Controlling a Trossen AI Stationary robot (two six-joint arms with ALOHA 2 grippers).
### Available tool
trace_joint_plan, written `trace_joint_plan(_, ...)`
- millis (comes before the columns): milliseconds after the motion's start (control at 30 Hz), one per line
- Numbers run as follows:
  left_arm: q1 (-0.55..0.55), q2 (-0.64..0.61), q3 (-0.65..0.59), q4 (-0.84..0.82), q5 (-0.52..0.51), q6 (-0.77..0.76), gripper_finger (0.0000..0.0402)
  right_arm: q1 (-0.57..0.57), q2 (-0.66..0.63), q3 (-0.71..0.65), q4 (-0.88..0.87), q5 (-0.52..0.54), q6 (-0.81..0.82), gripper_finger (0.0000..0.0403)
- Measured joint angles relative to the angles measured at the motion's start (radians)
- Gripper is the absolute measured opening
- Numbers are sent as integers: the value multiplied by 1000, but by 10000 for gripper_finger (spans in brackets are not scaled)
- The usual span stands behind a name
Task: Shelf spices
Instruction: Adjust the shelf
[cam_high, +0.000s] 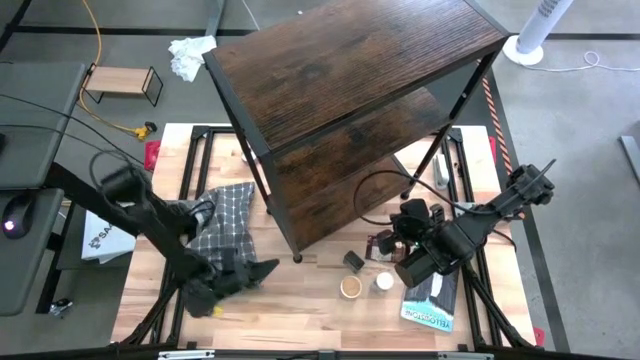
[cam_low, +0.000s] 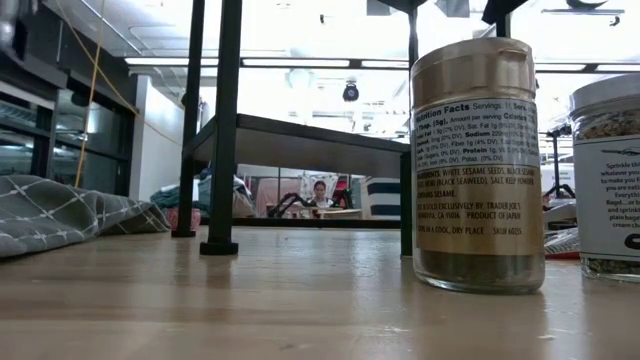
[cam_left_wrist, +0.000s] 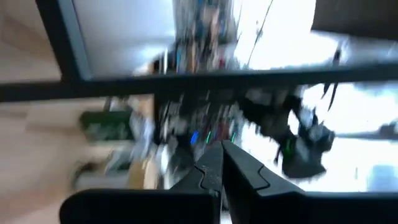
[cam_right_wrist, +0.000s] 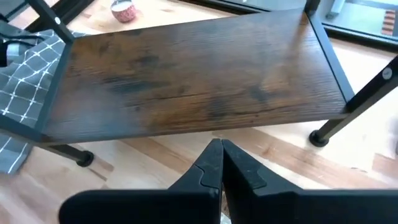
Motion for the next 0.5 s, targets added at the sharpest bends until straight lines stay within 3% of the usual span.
trace_joint_plan(100,36,125,71,66,-84,-4,0,8,-4,0,14,0,-39,0)
trace_joint_plan(267,96,255,217,87,-90,-3,0,25,-8,0,23,10,-61,0)
trace_joint_plan(500,166,291,243,64,-147,2,0,59,-11,0,35,17,-57,0)
